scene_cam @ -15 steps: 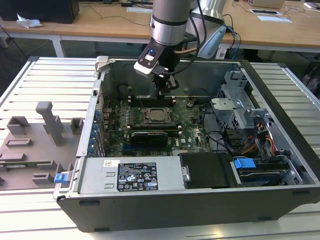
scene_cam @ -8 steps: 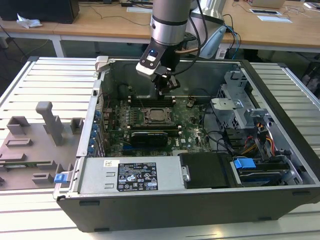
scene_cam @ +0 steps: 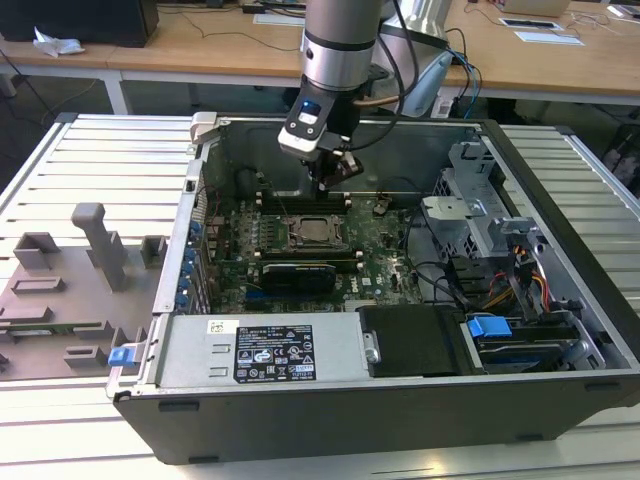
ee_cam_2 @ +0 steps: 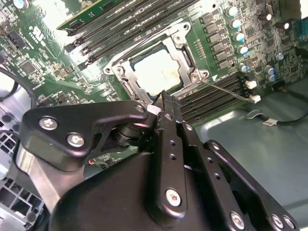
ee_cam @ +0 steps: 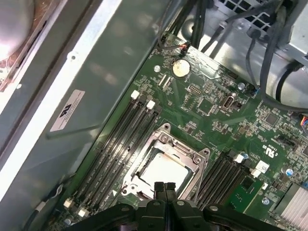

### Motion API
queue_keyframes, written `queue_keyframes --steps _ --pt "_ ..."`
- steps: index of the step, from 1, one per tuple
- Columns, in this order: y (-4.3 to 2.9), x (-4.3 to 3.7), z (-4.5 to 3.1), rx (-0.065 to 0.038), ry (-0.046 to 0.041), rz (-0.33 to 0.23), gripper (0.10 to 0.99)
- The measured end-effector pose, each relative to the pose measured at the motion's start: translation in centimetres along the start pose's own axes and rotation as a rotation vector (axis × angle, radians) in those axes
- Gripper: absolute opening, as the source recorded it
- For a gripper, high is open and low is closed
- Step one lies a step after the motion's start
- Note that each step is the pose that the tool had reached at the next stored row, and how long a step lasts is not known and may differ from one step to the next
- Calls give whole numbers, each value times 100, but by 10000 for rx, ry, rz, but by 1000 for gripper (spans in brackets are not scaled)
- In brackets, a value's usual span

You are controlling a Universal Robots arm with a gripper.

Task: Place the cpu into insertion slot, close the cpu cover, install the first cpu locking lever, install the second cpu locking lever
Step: 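Install the first cpu locking lever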

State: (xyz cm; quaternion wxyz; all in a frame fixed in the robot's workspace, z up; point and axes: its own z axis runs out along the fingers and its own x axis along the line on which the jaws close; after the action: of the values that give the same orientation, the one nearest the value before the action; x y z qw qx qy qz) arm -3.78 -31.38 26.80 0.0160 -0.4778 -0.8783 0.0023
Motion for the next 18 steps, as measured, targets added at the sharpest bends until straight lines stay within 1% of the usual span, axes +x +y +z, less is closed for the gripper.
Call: queue_keyframes --steps 8,13,15,18 --pt "0 0 0 19 -14 -725 106" --pt "0 0 0 33 -25 -1303 106" --pt "0 0 0 42 -32 -1612 106" --pt "0 0 0 48 -37 -1876 106"
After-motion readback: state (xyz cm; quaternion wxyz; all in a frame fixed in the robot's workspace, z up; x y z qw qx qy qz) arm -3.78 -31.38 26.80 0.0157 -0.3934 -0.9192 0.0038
